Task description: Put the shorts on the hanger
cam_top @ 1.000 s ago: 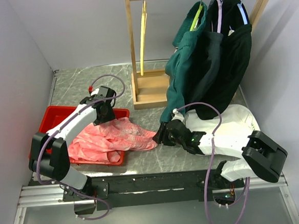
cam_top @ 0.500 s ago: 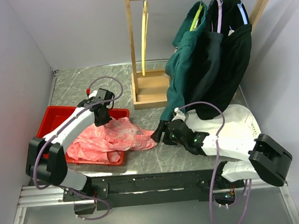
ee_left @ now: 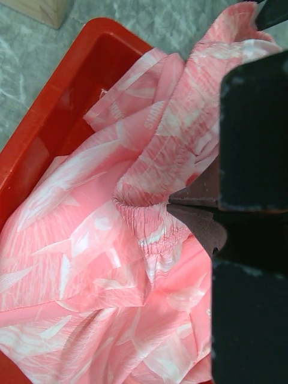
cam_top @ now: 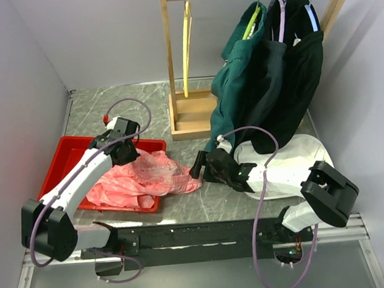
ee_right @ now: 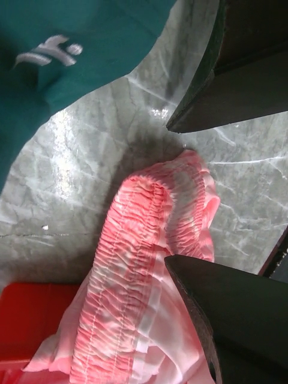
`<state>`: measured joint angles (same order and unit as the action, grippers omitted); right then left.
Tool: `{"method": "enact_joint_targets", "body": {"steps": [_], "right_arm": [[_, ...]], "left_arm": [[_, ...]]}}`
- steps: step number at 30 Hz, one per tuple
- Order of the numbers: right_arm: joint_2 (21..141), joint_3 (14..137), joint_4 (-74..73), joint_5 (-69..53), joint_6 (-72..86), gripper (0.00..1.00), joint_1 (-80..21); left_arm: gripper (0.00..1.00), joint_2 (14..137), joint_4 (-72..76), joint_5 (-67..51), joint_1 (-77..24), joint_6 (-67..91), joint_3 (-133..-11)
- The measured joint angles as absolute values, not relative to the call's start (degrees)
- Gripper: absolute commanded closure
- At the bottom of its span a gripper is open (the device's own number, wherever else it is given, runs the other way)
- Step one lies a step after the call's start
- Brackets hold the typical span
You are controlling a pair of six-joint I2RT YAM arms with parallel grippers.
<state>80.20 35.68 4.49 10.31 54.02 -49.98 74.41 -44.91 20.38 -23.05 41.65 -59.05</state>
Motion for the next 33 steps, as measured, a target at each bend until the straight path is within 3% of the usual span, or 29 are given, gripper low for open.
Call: {"method": "enact_joint_targets", "body": {"steps": [10, 16, 27, 28, 30, 33], "right_arm": [[77.80, 35.68, 3.14, 12.99, 54.39, 0.10, -49.93], [78.15, 35.68, 2.31, 13.67, 54.11, 0.16, -49.93], [79.99, 34.96, 3.25, 13.06, 54.08, 0.63, -52.12], [79.99, 34.76, 3.57, 12.95, 54.17, 0.78, -52.45], [80.05, 34.41, 3.81, 12.80, 53.91, 0.96, -53.04], [80.27, 34.28, 3.77, 12.86, 54.11, 1.00, -53.74]], "left_arm": [[0.99, 68.18, -44.88, 17.67, -23.05, 41.69, -55.46], [0.99, 66.41, -45.36, 16.78, -23.05, 41.69, -54.54], [0.99, 61.76, -45.43, 15.64, -23.05, 43.16, -53.65], [0.99, 61.54, -45.47, 15.59, -23.05, 43.31, -53.39], [0.99, 61.30, -45.32, 15.38, -23.05, 43.94, -52.71], [0.99, 61.21, -45.30, 15.31, -23.05, 44.75, -52.01]]}}
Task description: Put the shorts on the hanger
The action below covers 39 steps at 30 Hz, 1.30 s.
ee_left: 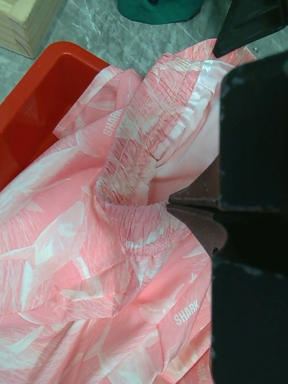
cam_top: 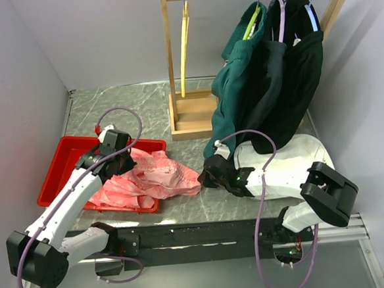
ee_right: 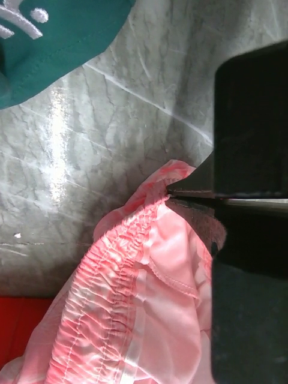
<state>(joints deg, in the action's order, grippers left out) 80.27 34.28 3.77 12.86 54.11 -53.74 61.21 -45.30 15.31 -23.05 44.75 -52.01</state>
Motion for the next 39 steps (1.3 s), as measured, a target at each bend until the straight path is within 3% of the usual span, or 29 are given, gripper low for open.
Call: {"method": "enact_joint_targets", "body": {"steps": [6, 11, 18, 31, 38, 39], "right_arm": [[76.84, 34.30, 0.36, 15.46, 53.56, 1.00, -54.13], [64.01, 36.14, -6.57, 20.25, 51.09, 1.00, -54.15], [51.46, 50.50, -15.84, 27.33, 44.66, 1.00, -54.24], [55.66, 91.35, -25.30, 37.52, 27.05, 1.00, -54.24], [57.14, 98.06, -28.58, 39.90, 22.90, 1.00, -54.24], [56.66, 97.01, -28.75, 39.86, 22.81, 1.00, -54.24]], "left_arm": [[0.99, 59.35, -45.47, 15.75, -23.05, 45.10, -52.34], [0.99, 57.78, -45.80, 16.12, -23.05, 43.57, -57.54], [0.99, 56.16, -45.47, 14.13, -23.05, 38.89, -71.31], [0.99, 65.67, -38.33, 0.73, -23.05, 33.08, -108.36], [0.99, 67.79, -36.51, -4.64, -23.05, 33.32, -109.58], [0.93, 66.92, -35.77, -5.52, -23.05, 33.58, -106.54]]}}
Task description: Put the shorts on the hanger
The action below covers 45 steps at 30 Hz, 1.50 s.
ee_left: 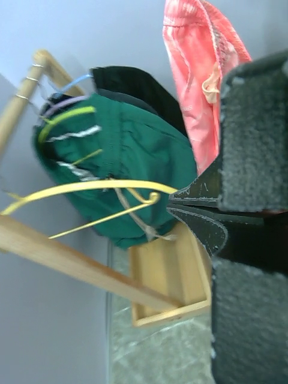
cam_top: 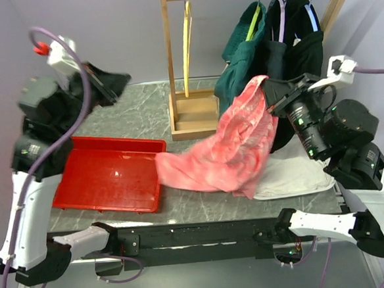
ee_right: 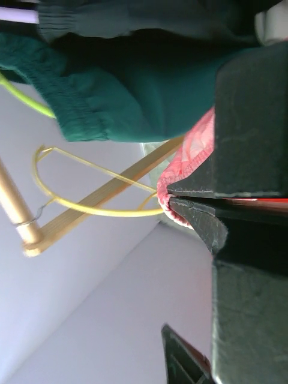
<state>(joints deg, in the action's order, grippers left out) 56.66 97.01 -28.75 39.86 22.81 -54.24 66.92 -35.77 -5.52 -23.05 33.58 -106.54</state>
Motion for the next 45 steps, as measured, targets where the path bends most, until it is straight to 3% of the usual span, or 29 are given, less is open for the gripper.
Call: {"method": "enact_joint_targets", "body": {"steps": [3, 6, 9, 12, 16, 22, 26, 45], "right_arm": [[54.83, 92.33, -28.77, 39.09, 22.79, 1.00, -54.24], [54.02, 87.68, -29.58, 38.11, 23.00, 1.00, -54.24], [53.87, 84.99, -30.57, 37.93, 23.14, 1.00, -54.24], [54.74, 83.64, -32.10, 37.93, 23.51, 1.00, -54.24], [54.78, 82.74, -32.36, 37.93, 24.12, 1.00, -54.24], [54.78, 82.48, -32.34, 37.91, 24.64, 1.00, -54.24], [54.74, 82.24, -32.34, 37.93, 24.88, 1.00, -54.24], [53.34, 82.04, -33.65, 37.98, 25.65, 1.00, -54.24]], "left_arm": [[0.72, 64.12, -32.64, -8.78, -23.05, 34.54, -95.18], [0.62, 61.52, -29.34, -11.60, -24.53, 36.71, -79.96], [0.56, 61.10, -25.69, -12.08, -29.45, 39.22, -66.28], [0.55, 60.01, -21.78, -12.23, -36.32, 42.74, -54.26], [0.52, 55.99, -16.58, -12.03, -43.05, 46.74, -44.51], [0.48, 54.81, -7.57, -12.16, -44.58, 50.59, -41.01], [0.40, 57.78, -3.36, -11.97, -44.84, 51.88, -41.06], [0.46, 76.16, 2.83, -12.25, -48.34, 55.51, -45.50]]}}
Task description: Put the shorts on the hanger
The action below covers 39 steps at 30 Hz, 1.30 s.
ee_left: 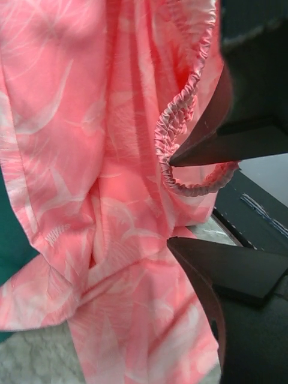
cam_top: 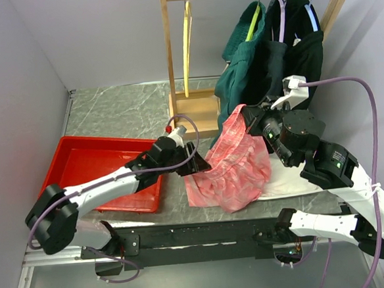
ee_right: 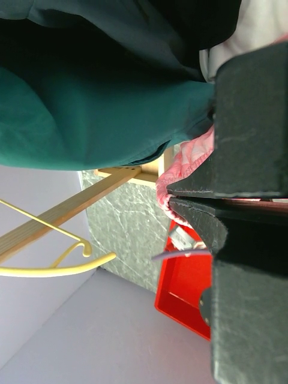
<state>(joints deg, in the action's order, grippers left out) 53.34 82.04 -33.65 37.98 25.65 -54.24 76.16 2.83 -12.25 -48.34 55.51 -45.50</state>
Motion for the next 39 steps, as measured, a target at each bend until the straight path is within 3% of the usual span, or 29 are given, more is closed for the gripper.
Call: {"method": "enact_joint_targets", "body": {"steps": [3, 4, 7, 14, 20, 29, 34, 39], "right_arm": [[53.34, 82.04, -34.02, 38.11, 25.65, 1.00, -54.24], [53.34, 82.04, -34.20, 38.19, 25.63, 1.00, -54.24], [53.34, 82.06, -34.85, 38.68, 25.61, 1.00, -54.24], [53.23, 84.31, -37.56, 43.13, 24.29, 1.00, -54.15], [51.57, 89.71, -39.40, 47.03, 22.74, 1.00, -53.36], [53.08, 108.18, -40.18, 49.08, 19.38, 1.00, -53.32], [51.07, 101.86, -39.51, 48.66, 20.62, 1.00, -53.32], [45.36, 78.87, -38.59, 46.63, 27.24, 1.00, -53.21]], "left_arm": [[0.57, 78.65, 5.10, -13.02, -48.97, 56.53, -45.91], [0.73, 79.15, 5.63, -13.23, -49.25, 56.77, -46.00], [0.99, 80.03, 6.39, -13.41, -50.63, 57.65, -46.39], [0.99, 72.18, -9.89, -0.97, -51.62, 55.31, -55.16], [0.99, 64.23, -24.99, 12.53, -51.51, 49.28, -78.08], [0.99, 68.97, -38.92, 19.09, -51.68, 43.24, -108.01], [0.99, 68.31, -41.87, 22.94, -51.90, 44.64, -103.42], [0.99, 64.88, -42.04, 25.34, -50.15, 48.29, -85.25]]}}
